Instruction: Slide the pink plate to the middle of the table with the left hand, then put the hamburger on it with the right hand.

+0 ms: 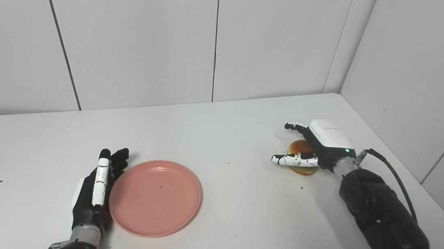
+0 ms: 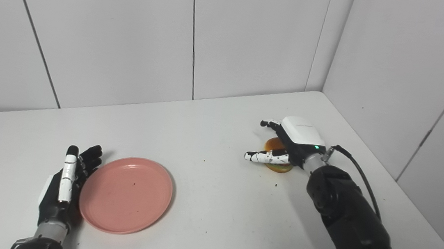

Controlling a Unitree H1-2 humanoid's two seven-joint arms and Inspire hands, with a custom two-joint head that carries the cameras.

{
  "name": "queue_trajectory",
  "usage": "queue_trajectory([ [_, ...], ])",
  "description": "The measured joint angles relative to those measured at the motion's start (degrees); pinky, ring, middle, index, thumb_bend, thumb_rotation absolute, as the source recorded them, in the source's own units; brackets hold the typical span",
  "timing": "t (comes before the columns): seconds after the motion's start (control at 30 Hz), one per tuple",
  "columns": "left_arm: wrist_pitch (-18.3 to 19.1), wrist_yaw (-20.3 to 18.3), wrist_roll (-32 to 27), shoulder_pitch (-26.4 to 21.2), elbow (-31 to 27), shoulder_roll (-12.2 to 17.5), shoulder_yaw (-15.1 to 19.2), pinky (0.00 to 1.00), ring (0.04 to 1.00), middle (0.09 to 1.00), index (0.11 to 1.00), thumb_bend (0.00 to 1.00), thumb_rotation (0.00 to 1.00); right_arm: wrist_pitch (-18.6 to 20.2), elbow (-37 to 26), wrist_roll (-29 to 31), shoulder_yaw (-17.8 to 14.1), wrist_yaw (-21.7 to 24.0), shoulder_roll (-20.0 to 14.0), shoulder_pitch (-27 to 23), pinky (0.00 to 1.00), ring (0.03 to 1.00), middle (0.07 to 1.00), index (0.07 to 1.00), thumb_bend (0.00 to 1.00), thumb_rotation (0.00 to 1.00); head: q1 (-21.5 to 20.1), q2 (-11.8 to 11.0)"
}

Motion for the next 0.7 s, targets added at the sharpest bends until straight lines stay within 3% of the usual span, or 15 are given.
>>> queue_trajectory([
  [0.7, 0.1, -0.1, -0.5, 0.0, 0.2, -0.1, 0.1, 0.92, 0.898, 0.839, 0.71, 0.62, 0.97, 0.0, 6.3, -0.5, 1.7, -2.1, -0.5, -1.3, 0.72, 0.83, 0.823, 0.803, 0.92, 0.76, 1.0, -1.1],
])
